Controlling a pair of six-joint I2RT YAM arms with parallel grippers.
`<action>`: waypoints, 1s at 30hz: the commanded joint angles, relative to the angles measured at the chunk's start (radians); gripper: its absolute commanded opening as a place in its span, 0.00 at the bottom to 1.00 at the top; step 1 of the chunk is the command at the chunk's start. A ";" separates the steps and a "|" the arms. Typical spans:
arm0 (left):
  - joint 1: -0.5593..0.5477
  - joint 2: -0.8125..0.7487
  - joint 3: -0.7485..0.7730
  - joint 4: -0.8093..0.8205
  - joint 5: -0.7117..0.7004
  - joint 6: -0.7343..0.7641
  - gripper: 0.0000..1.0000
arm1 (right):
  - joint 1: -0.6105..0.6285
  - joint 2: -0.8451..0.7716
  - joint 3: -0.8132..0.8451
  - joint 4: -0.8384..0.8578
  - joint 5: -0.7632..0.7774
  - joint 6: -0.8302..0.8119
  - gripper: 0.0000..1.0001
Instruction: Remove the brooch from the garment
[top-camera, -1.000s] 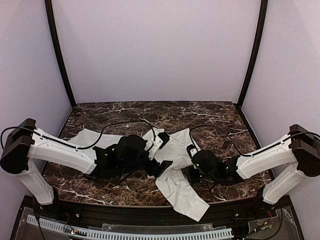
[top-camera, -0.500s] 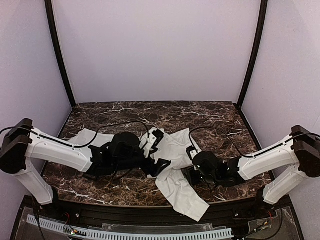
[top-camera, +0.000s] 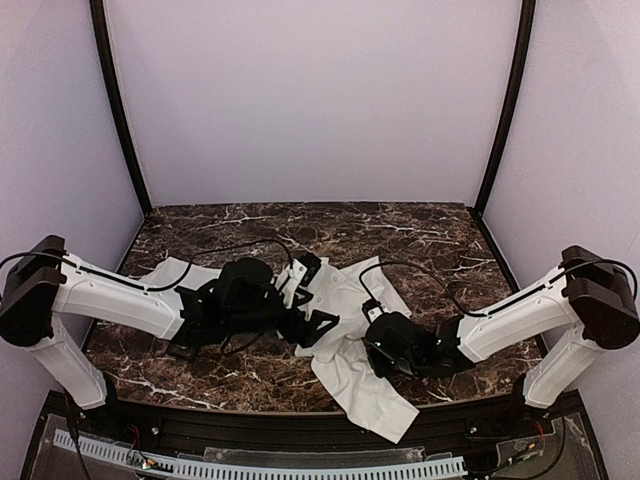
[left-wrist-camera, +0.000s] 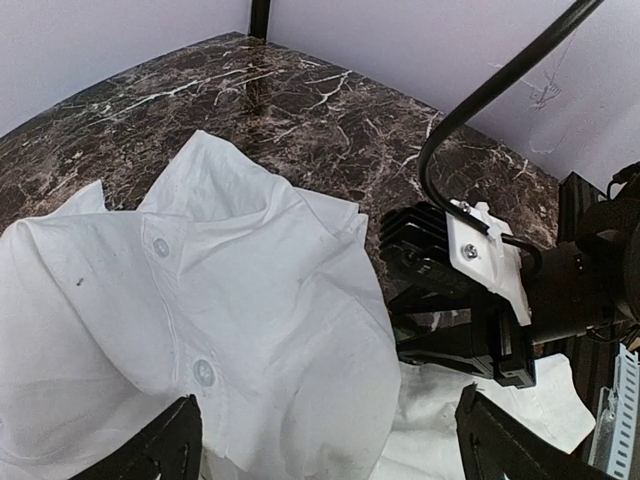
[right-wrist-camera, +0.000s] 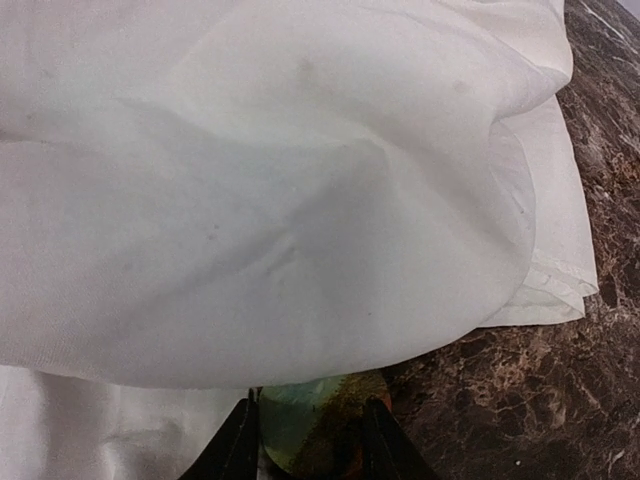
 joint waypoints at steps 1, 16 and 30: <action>0.010 -0.031 -0.020 0.016 0.015 -0.007 0.89 | 0.017 0.034 0.029 -0.064 0.063 -0.002 0.31; 0.026 -0.036 -0.027 0.018 0.015 -0.004 0.90 | 0.033 0.032 0.057 -0.109 0.171 0.026 0.00; 0.030 -0.136 -0.083 0.026 -0.003 0.010 0.91 | 0.033 -0.260 -0.029 -0.120 0.161 0.016 0.00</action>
